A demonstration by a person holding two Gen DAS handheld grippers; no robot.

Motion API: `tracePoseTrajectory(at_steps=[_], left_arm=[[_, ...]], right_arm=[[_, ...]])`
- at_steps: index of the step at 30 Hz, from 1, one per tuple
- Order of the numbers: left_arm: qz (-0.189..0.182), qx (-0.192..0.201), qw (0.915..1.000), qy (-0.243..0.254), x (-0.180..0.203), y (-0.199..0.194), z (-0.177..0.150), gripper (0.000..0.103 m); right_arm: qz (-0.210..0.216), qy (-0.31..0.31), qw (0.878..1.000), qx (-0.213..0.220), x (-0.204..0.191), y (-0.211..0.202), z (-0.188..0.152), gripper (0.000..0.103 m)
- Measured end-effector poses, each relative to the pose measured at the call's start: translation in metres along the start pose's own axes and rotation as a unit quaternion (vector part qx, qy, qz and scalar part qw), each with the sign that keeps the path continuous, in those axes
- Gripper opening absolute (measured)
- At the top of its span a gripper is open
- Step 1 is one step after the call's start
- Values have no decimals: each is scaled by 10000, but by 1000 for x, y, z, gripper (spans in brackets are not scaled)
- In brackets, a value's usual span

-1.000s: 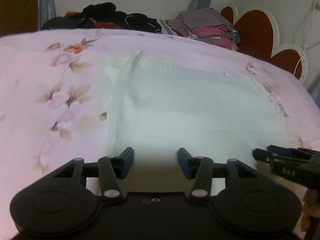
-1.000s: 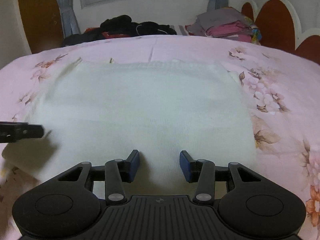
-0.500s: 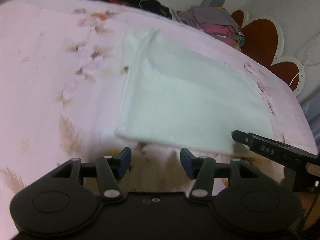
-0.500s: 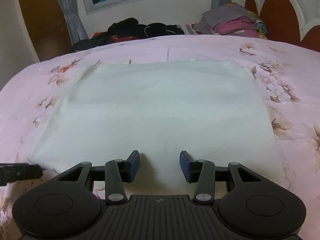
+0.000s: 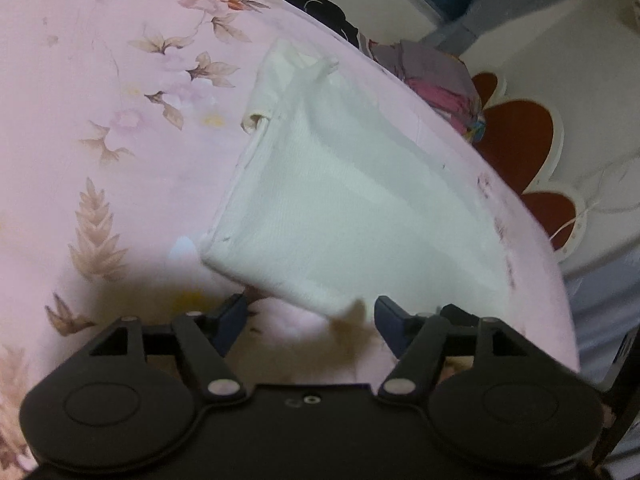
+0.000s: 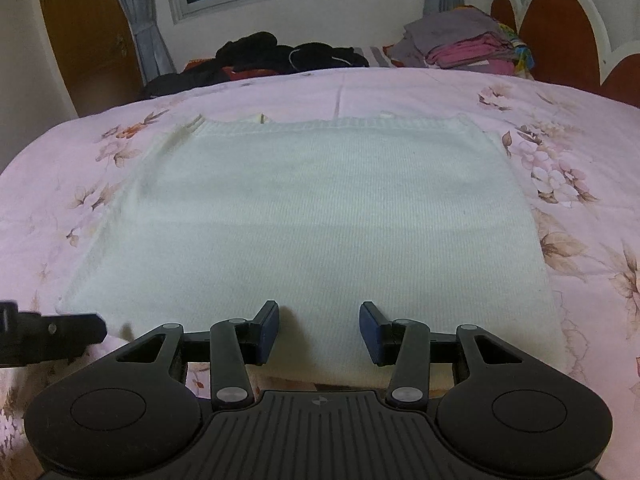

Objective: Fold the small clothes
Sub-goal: 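Grasp the sweater side with the left tool and fold it inward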

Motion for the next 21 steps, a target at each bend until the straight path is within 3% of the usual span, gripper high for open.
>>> tracePoseTrajectory(at_steps=[6, 10, 15, 17, 21], left_arm=[[-285, 202, 9982, -497, -6, 10, 9, 68], [-460, 432, 9940, -898, -13, 17, 16, 68], [-593, 792, 9885, -1145, -17, 25, 23, 68], [-586, 940, 9863, -1223, -18, 28, 26, 63], [-561, 1157, 9786, -1605, -29, 35, 30, 38]], right_arm=[[31, 49, 9999, 83, -6, 7, 14, 45], [-49, -129, 9999, -95, -11, 21, 9, 45], [-43, -167, 9998, 43, -14, 21, 18, 45], [-15, -127, 9998, 168, -16, 20, 28, 45], [-1, -259, 9993, 265, -28, 31, 44, 45]])
Point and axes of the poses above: each gripper's, at about its wrist camera, not at the fingertips, and y roughly the way its jaws point, x to its right, z to its top, the point moved 7 cm from there along y, roughly the way its jaws point, and after that the axes turned 14 degrees about y, right-handed, at the moved point
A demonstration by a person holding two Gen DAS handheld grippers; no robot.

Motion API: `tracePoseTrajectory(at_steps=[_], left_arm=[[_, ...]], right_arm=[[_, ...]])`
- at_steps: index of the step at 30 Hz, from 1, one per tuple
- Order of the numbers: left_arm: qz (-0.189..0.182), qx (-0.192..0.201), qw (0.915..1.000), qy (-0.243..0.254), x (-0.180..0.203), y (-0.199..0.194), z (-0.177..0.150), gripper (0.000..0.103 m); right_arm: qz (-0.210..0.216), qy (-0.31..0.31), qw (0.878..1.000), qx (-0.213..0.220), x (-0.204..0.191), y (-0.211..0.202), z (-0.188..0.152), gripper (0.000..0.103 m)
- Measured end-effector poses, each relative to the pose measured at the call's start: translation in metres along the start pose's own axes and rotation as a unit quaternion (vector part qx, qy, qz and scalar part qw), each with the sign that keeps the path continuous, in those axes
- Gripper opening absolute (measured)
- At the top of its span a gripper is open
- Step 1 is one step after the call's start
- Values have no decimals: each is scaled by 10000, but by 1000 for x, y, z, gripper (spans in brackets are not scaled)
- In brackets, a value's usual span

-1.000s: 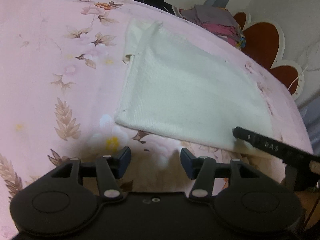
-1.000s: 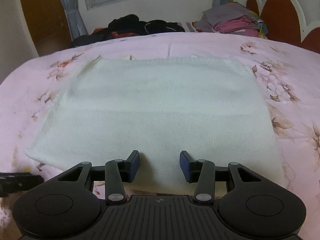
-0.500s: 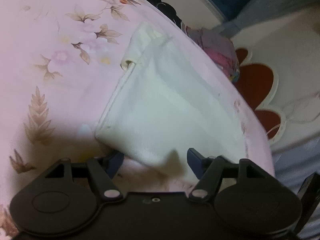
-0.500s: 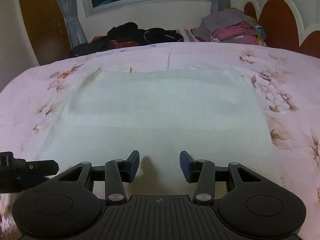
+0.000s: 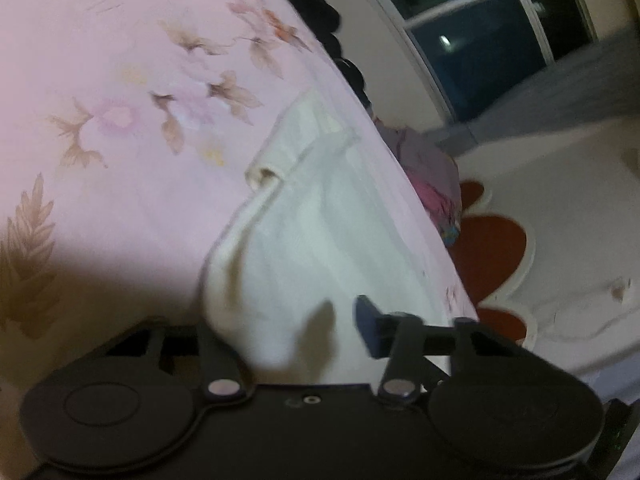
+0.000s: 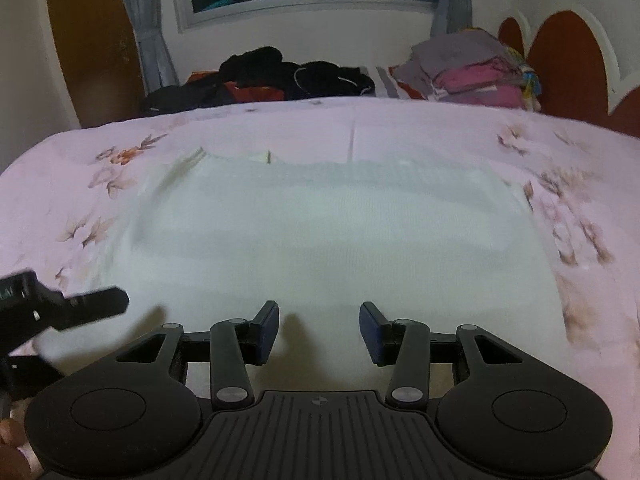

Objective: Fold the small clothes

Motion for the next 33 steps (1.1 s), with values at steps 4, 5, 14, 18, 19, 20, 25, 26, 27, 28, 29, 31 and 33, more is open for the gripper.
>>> tracePoseTrajectory(at_steps=[4, 5, 14, 18, 19, 20, 25, 26, 27, 28, 29, 31, 33], left_arm=[[81, 181, 9994, -295, -13, 3, 4, 10], [120, 218, 9992, -315, -15, 4, 5, 9], [460, 587, 9968, 295, 13, -6, 16, 7], [458, 744, 9884, 1246, 62, -8, 27, 7], [427, 761, 9851, 1483, 76, -7, 28, 7], [399, 773, 9813, 1720, 90, -6, 29, 7], [-25, 522, 9612, 2709, 162, 20, 8, 7], [-130, 428, 9577, 2842, 174, 26, -1, 7], [-217, 341, 9542, 2964, 185, 33, -12, 7], [-295, 242, 9501, 3095, 195, 40, -24, 7], [-369, 135, 9459, 3220, 203, 47, -36, 7], [-524, -134, 9357, 3485, 218, 61, -63, 7], [-547, -429, 9201, 3855, 228, 76, -92, 7]], right_arm=[[-80, -166, 9997, 152, -7, 19, 12, 45], [-159, -230, 9996, 100, -6, 26, 11, 45], [-50, -897, 9959, 132, 1, 45, -8, 45], [305, -617, 9976, 67, 7, 41, -2, 48], [498, -407, 9979, 55, 12, 37, 2, 49], [652, -188, 9977, 84, 18, 32, 7, 49], [730, 499, 9954, 369, 69, 1, 32, 49], [705, 593, 9950, 393, 81, -5, 35, 49], [679, 709, 9942, 429, 95, -12, 38, 49], [648, 785, 9938, 442, 107, -18, 40, 49], [598, 866, 9935, 440, 121, -23, 42, 49], [478, 1009, 9926, 471, 149, -33, 44, 49], [404, 1182, 9910, 471, 171, -41, 44, 49]])
Point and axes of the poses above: each gripper's, at about its wrist camera, not at the fingertips, and y roughly the way its jaws point, x to its right, z to its top, the point moved 7 cm from there along y, roughly the way its jaws point, and after that the axes turned 14 degrees about y, right-handed, at the moved point
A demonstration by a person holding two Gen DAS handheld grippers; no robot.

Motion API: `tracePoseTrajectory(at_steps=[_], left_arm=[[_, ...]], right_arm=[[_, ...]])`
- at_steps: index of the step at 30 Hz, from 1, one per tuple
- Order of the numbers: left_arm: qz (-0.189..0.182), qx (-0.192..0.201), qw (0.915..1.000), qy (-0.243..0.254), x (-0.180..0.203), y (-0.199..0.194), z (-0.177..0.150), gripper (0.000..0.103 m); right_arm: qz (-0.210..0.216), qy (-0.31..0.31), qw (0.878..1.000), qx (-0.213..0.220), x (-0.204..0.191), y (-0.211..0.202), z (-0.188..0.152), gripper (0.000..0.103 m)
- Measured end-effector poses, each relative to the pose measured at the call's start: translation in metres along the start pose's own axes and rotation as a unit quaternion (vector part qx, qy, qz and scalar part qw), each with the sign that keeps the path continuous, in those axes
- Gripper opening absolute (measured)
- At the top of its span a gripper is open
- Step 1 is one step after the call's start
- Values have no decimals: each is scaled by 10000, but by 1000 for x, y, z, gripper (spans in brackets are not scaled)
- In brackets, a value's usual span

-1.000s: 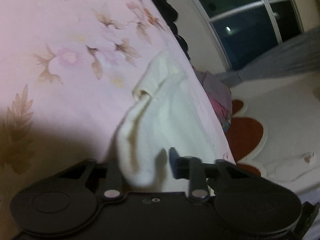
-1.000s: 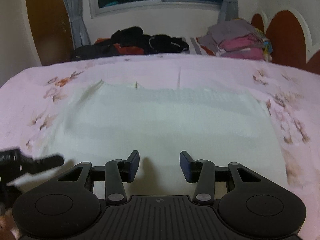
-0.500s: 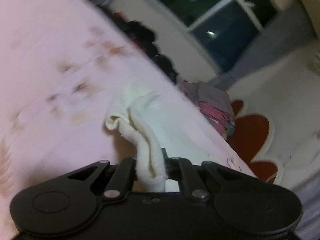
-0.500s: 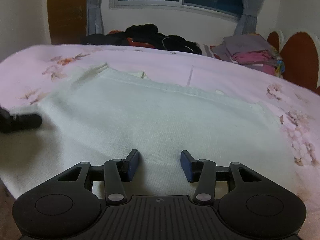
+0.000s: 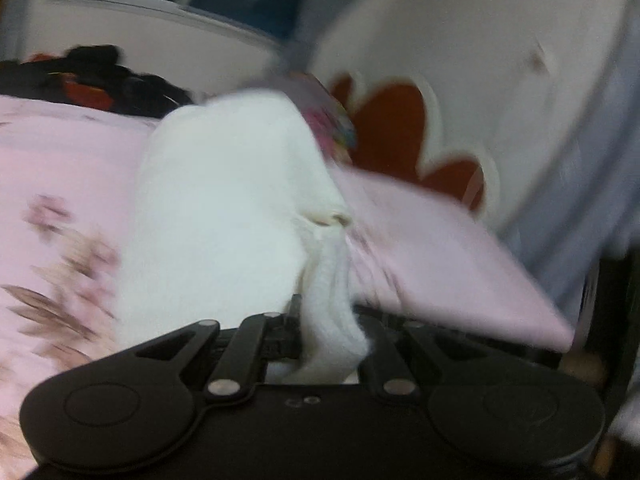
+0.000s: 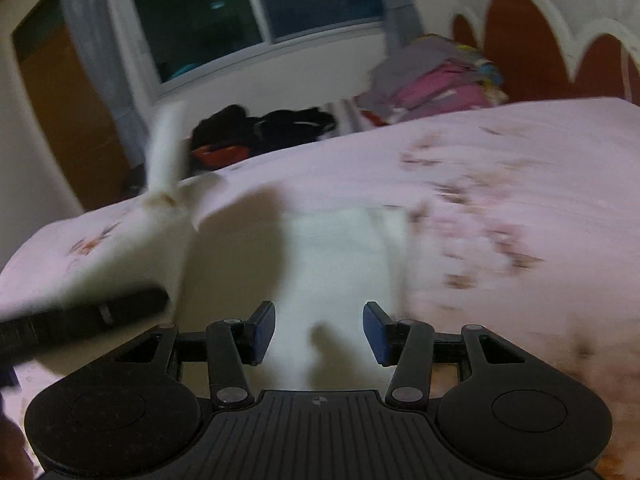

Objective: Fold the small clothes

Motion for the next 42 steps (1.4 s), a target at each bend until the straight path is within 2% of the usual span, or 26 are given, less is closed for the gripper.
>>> tracePoseTrajectory(at_steps=[2, 4, 6, 7, 9, 10, 12, 14, 18, 23, 25, 26, 32, 34, 36, 39, 40, 42], left_arm=[[-43, -452, 9989, 153, 15, 16, -19, 9], [-97, -774, 9967, 231, 25, 24, -33, 22], [-119, -702, 9964, 451, 34, 19, -36, 29], [-228, -725, 9961, 456, 38, 16, -36, 38], [-550, -749, 9948, 404, 44, 8, -35, 47], [-657, -746, 9941, 438, 47, 2, -35, 55], [-651, -670, 9943, 514, 46, -13, -32, 63], [-513, -600, 9956, 504, 34, -28, -31, 63], [-13, -453, 9988, 170, -6, -52, -28, 63], [676, -423, 9965, -229, -59, -49, -19, 63], [858, -397, 9953, -213, -71, -48, -14, 63], [915, -385, 9948, -227, -72, -49, -12, 63], [801, -295, 9958, -344, -71, -31, 0, 63], [724, -349, 9962, -331, -65, -22, -1, 63], [645, -549, 9957, -386, -63, -8, -9, 63], [639, -1024, 9915, -496, -64, 11, -28, 62], [646, -984, 9919, -483, -64, 11, -30, 62], [657, -997, 9922, -366, -62, 10, -30, 62]], right_arm=[[9, 185, 9998, 6, 16, -7, 4, 49], [96, 306, 9995, -13, 25, -11, 7, 49], [315, 399, 9987, -91, 22, -15, 8, 49], [425, 418, 9981, -155, 20, -15, 8, 49], [632, 454, 9963, -376, 11, -10, 2, 49], [717, 497, 9949, -516, 8, -8, -2, 49], [755, 595, 9922, -791, 4, 2, -9, 49], [612, 606, 9929, -826, 6, 10, -12, 49], [719, 798, 9896, -955, 7, 22, -14, 49], [798, 853, 9891, -897, 1, 38, -8, 47], [785, 757, 9896, -935, -2, 43, -6, 20], [806, 717, 9896, -954, -4, 44, -5, 18], [618, -179, 9955, -693, -14, 28, 16, 15], [453, -379, 9951, -799, -7, 29, 17, 15], [256, -277, 9933, -1096, 7, 40, 7, 16], [262, -7, 9940, -1062, 14, 38, 5, 16], [251, 82, 9944, -1027, 16, 34, 7, 20], [294, 215, 9946, -974, 18, 22, 10, 22]])
Point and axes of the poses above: each gripper's, at about its wrist camera, not at the fingertips, and y roughly the way its jaws point, x to its right, z to its top, the point moved 7 cm from there along y, roughly the way its jaws point, and after that the axes turned 14 degrees about y, right-handed, at the moved point
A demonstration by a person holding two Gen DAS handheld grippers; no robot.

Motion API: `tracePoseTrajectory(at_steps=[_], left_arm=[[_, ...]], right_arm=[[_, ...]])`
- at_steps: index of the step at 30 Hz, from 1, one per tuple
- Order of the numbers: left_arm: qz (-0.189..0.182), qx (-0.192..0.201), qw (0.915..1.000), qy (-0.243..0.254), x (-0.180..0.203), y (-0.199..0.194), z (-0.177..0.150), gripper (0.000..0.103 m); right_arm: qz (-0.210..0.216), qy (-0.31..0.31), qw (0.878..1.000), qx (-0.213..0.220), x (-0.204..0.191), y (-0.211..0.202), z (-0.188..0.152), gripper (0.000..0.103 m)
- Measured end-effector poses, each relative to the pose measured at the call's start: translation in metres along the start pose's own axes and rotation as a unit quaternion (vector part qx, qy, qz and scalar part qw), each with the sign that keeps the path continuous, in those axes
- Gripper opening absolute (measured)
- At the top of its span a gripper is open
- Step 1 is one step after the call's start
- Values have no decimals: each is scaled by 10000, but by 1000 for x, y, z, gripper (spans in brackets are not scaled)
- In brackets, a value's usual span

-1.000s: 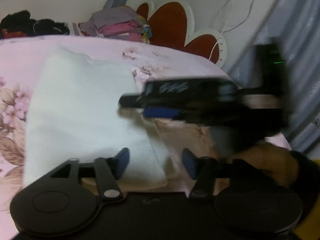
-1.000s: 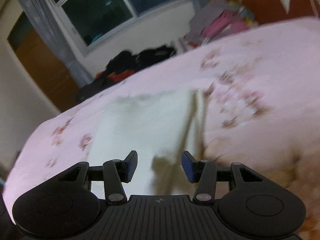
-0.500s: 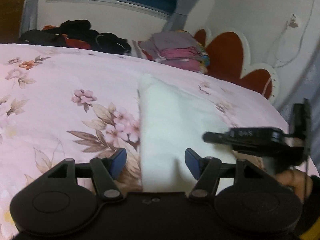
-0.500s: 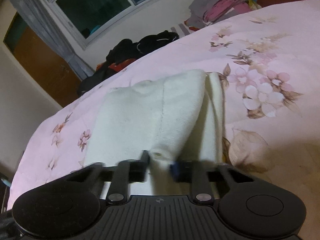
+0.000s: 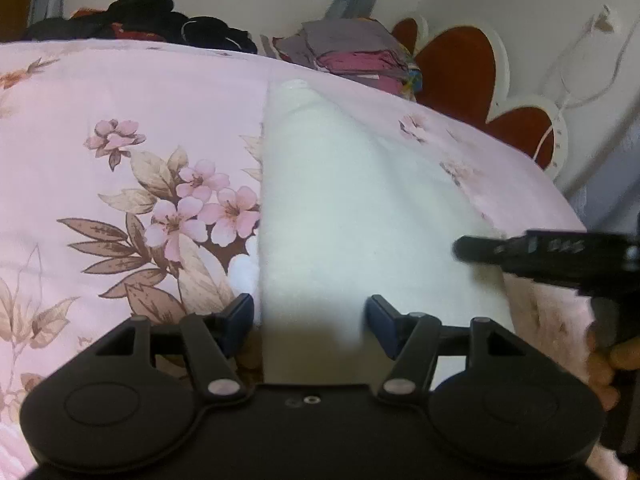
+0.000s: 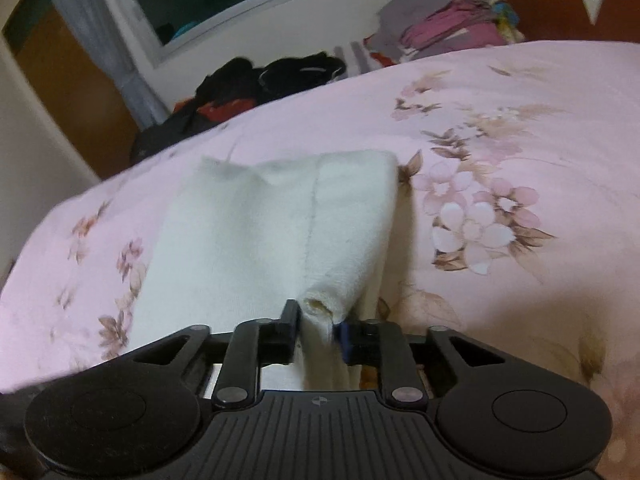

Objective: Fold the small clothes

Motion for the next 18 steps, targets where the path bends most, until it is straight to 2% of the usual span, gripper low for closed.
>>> tracePoseTrajectory(at_steps=[4, 8, 12, 15, 18], left_arm=[[-103, 15, 9999, -133, -2, -6, 2, 61], [-75, 241, 9996, -149, -7, -16, 17, 61], [-12, 170, 9996, -220, -14, -9, 24, 61], [76, -95, 9992, -392, -24, -1, 20, 59], [67, 115, 9981, -598, -34, -8, 32, 59]], right_arm=[[41, 33, 10000, -11, 1, -26, -12, 22], [-57, -211, 9998, -4, -3, -39, -30, 22], [-450, -300, 9973, -506, 13, -24, -58, 22], [-427, -192, 9977, -490, 15, -31, -55, 22], [-268, -205, 9994, -107, 6, -46, -34, 22]])
Point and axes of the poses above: each gripper's, at about its wrist camera, not at the fingertips, and y roughly the way its jaws point, x to its right, z to its top, the point moved 7 cm from there along y, roughly the way its jaws point, and after that the axes turned 14 degrees about y, right-handed, at the moved point
